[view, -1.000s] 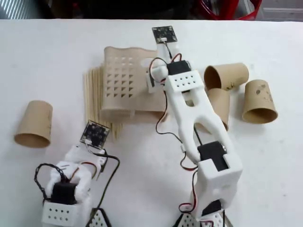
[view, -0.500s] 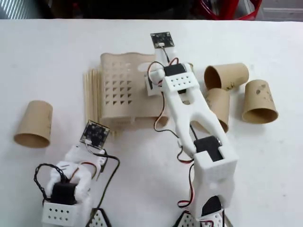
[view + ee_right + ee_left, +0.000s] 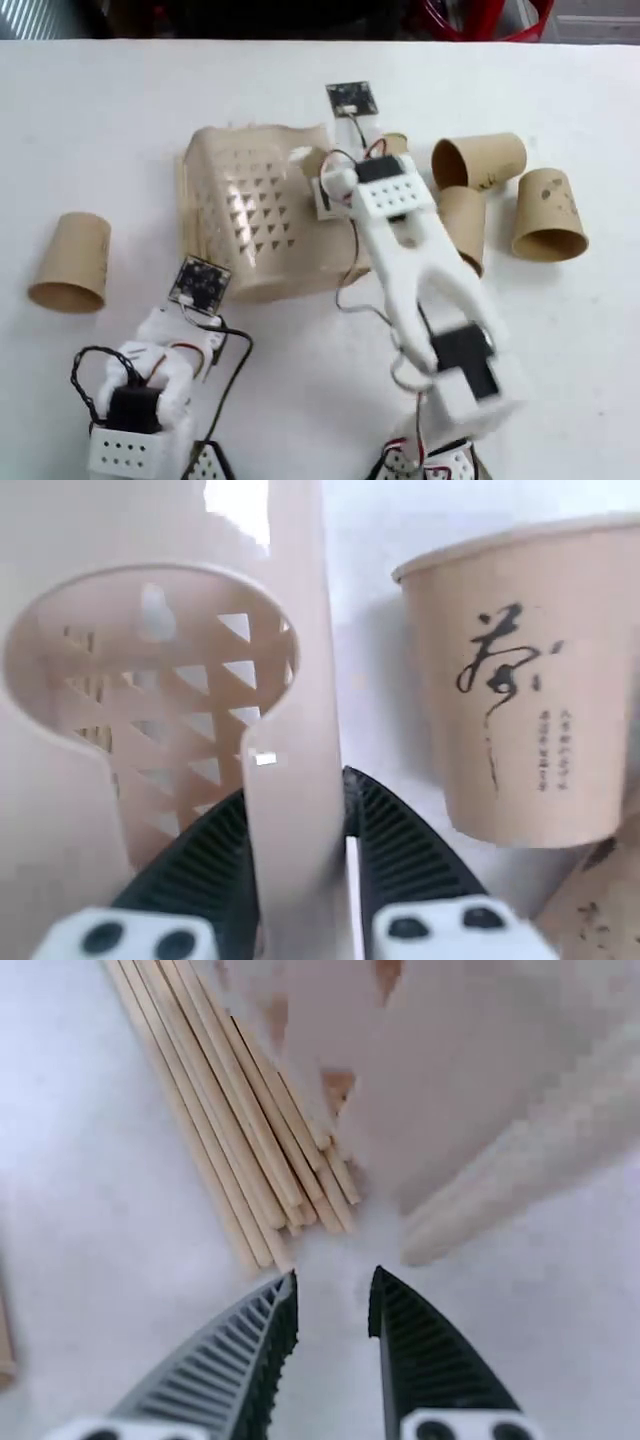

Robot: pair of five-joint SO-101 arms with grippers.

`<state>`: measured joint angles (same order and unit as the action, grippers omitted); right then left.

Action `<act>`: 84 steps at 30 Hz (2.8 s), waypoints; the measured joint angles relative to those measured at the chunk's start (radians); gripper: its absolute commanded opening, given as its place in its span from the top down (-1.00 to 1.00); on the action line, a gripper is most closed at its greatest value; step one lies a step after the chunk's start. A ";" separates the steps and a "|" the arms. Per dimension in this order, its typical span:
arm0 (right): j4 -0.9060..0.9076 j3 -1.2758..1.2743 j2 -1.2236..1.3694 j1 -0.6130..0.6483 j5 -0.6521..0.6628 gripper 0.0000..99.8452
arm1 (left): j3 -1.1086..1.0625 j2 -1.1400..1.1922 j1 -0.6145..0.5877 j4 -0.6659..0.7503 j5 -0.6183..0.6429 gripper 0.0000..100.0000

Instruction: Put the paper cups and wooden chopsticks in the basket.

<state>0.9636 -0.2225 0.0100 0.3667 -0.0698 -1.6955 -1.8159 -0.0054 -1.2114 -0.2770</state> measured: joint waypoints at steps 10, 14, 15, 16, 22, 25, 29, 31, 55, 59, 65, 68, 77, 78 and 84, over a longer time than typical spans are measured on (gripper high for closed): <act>-0.097 -0.400 -0.697 -0.017 0.000 0.97 | 0.000 -0.003 -0.002 0.000 0.003 0.74; -0.233 -0.623 -0.933 -0.046 0.000 0.97 | 0.000 -0.012 0.000 0.000 0.002 0.74; -0.285 -0.690 -0.987 -0.058 0.000 0.97 | 0.000 -0.012 0.003 0.000 0.000 0.74; -0.339 -0.758 -1.040 -0.066 0.000 0.97 | 0.000 -0.006 0.000 0.000 0.000 0.74; -0.608 -1.037 -1.203 -0.127 0.002 0.97 | 0.000 -0.002 0.000 0.000 0.000 0.74; -0.663 -1.066 -1.220 -0.163 0.002 0.96 | 0.000 -0.002 0.002 0.000 0.000 0.74; -0.802 -1.177 -1.221 -0.163 0.002 0.96 | 0.000 -0.002 0.000 0.000 0.000 0.74; -0.896 -1.240 -1.221 -0.164 0.002 0.96 | 0.000 -0.002 0.002 0.000 0.000 0.74; -1.059 -1.462 -1.229 -0.222 0.236 0.96 | 0.000 -0.002 0.000 0.000 0.000 0.74; -0.959 -1.462 -1.229 -0.233 0.345 0.96 | 0.000 -0.002 0.000 0.000 0.000 0.74; -0.937 -1.462 -1.232 -0.242 0.379 0.96 | 0.000 -0.002 0.000 0.000 0.000 0.74; -0.973 -1.462 -1.231 -0.242 0.374 0.96 | 0.000 -0.002 0.000 0.000 0.000 0.74; -1.036 -1.433 -1.229 -0.242 0.281 0.96 | 0.000 -0.002 0.000 0.000 0.000 0.73; -1.036 -1.428 -1.229 -0.241 0.281 0.96 | 0.000 -0.002 0.000 0.000 0.000 0.73; -1.036 -1.402 -1.227 -0.135 0.275 0.96 | 0.002 -0.002 -0.002 0.071 -0.121 0.74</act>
<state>-0.0721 -1.6249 -1.2175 0.2317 0.2048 -1.6939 -1.8174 -0.0069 -1.1408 -0.3982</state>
